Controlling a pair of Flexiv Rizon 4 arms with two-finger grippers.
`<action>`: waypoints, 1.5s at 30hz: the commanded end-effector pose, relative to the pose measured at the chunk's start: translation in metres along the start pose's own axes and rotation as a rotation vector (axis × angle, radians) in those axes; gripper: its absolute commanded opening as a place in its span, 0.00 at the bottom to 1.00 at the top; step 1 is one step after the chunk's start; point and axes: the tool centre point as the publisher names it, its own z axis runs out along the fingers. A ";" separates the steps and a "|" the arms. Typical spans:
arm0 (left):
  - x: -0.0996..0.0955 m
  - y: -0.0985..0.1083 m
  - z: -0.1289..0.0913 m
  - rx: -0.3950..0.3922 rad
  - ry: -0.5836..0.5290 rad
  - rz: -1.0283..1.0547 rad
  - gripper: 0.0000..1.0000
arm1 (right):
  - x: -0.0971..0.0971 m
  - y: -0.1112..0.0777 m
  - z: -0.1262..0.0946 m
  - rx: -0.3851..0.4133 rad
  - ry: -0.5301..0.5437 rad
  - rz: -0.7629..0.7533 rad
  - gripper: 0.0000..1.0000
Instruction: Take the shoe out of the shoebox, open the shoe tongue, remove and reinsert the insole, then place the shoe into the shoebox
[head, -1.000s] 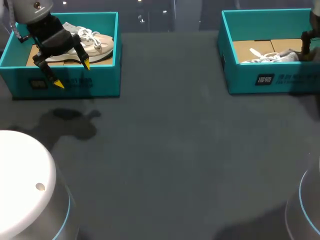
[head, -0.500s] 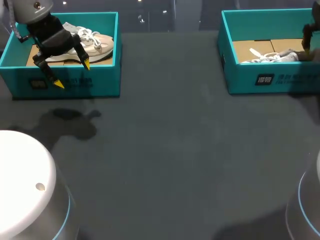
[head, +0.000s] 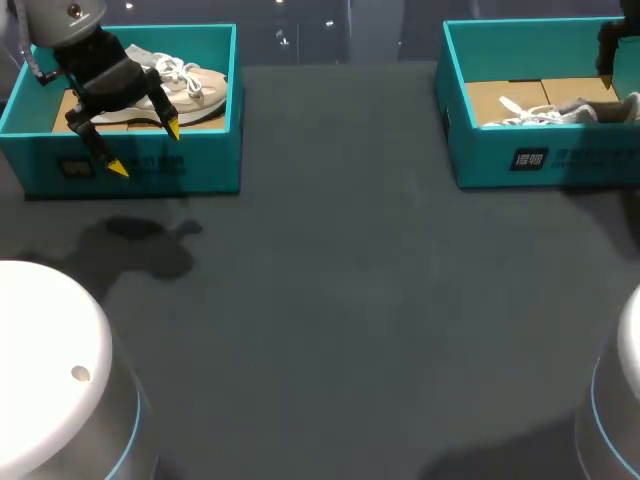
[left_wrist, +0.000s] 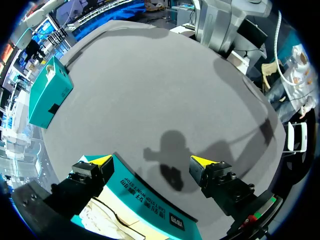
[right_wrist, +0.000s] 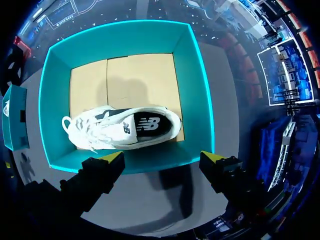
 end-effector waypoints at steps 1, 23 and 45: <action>0.001 0.000 0.000 -0.003 0.000 0.000 1.00 | 0.000 -0.023 -0.027 -0.029 0.021 0.017 1.00; 0.001 0.000 0.000 -0.003 0.000 0.000 1.00 | 0.016 -0.061 -0.060 -0.029 0.095 0.079 1.00; -0.011 0.099 -0.055 -0.092 0.166 0.163 1.00 | 0.016 -0.061 -0.060 -0.029 0.095 0.079 1.00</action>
